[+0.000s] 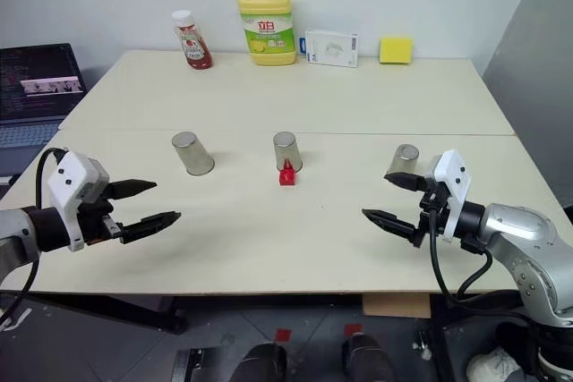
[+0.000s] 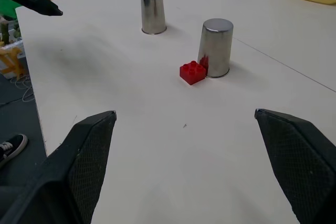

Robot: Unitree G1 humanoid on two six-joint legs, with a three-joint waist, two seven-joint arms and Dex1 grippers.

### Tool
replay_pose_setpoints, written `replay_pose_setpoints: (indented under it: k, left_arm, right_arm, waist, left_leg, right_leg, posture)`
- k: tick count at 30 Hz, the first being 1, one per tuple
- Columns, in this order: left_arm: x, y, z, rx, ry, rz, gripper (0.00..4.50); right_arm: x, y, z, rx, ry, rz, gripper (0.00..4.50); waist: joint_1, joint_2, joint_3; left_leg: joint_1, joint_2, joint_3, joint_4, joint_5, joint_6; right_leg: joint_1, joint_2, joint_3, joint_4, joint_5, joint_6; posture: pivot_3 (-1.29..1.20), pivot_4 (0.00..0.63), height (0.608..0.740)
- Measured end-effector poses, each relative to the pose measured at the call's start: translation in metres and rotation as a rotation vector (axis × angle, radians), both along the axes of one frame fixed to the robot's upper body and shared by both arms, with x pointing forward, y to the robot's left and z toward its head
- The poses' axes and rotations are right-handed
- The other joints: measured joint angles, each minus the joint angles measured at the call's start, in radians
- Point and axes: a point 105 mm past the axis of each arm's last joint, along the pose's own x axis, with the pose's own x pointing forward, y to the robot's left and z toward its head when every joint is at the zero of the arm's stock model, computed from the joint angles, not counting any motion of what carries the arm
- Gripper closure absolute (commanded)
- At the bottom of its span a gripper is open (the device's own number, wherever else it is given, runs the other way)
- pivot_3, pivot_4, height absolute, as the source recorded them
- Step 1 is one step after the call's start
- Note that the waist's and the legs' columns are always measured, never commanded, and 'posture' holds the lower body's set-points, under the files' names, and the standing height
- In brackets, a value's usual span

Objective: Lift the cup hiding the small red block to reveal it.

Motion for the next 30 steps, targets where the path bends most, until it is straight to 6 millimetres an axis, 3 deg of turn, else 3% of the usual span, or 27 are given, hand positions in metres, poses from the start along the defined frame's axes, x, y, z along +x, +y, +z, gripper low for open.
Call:
replay_pose_setpoints:
  k: [30]
  left_arm:
    - [0.000, -0.002, 0.002, 0.024, 0.008, 0.009, 0.06]
  right_arm:
    - [0.001, -0.011, 0.005, 0.000, 0.002, -0.042, 0.00]
  waist:
    - [0.000, 0.000, 0.000]
  left_leg:
    - [0.000, 0.000, 0.000, 0.000, 0.000, 0.000]
  right_leg:
    - [0.000, 0.000, 0.000, 0.000, 0.000, 0.000]
  posture:
    - [0.00, 0.150, 0.740]
